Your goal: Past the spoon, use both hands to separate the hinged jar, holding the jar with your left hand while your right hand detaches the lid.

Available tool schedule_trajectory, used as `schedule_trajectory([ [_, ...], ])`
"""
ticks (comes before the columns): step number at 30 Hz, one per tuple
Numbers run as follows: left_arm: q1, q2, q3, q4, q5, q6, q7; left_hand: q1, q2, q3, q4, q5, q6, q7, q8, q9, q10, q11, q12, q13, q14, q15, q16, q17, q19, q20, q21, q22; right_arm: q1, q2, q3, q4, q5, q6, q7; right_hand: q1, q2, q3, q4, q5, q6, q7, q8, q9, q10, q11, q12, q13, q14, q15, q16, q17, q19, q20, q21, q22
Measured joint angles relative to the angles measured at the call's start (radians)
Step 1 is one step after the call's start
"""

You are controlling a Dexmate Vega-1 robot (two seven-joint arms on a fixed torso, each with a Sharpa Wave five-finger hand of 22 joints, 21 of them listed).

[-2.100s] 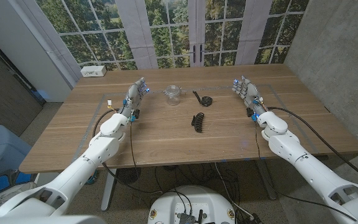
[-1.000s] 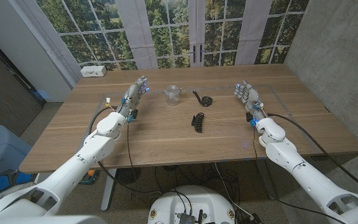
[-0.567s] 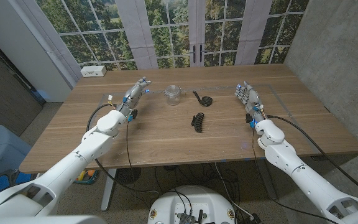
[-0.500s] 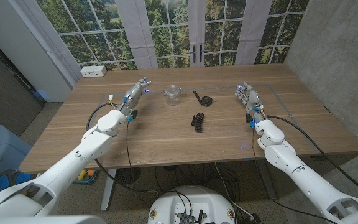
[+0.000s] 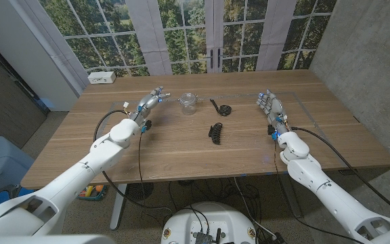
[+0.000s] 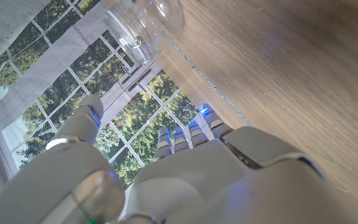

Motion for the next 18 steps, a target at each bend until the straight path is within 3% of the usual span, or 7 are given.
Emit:
schedule_trajectory([
  [12,-0.016,0.012,0.033,-0.02,0.057,0.076,0.016,0.032,-0.013,0.0,0.0,0.0,-0.012,-0.003,-0.003,0.0,-0.018,0.004,-0.009,0.005,-0.026,0.014,-0.004,0.003,-0.024,0.031,-0.031,0.005,-0.007,0.004,0.001,0.001,-0.001,0.015,0.0,-0.006,-0.006,-0.002,-0.002,0.0,0.0,0.0,0.0,0.0,0.0,0.0,0.0,0.0,0.0,0.0,0.0,0.0,0.004,0.004,-0.001,0.0],
  [18,-0.028,0.016,0.05,-0.024,0.076,0.109,0.013,0.04,-0.021,0.0,0.0,0.0,-0.016,-0.005,-0.005,0.0,-0.025,0.008,-0.008,0.005,-0.034,0.022,-0.004,0.003,-0.028,0.031,-0.039,0.005,-0.012,0.005,-0.002,-0.007,-0.011,0.025,-0.001,-0.006,-0.006,-0.001,-0.012,0.0,0.0,0.0,0.0,0.0,0.0,0.0,0.0,0.0,0.0,0.0,0.0,-0.005,0.004,0.004,-0.007,0.0],
])
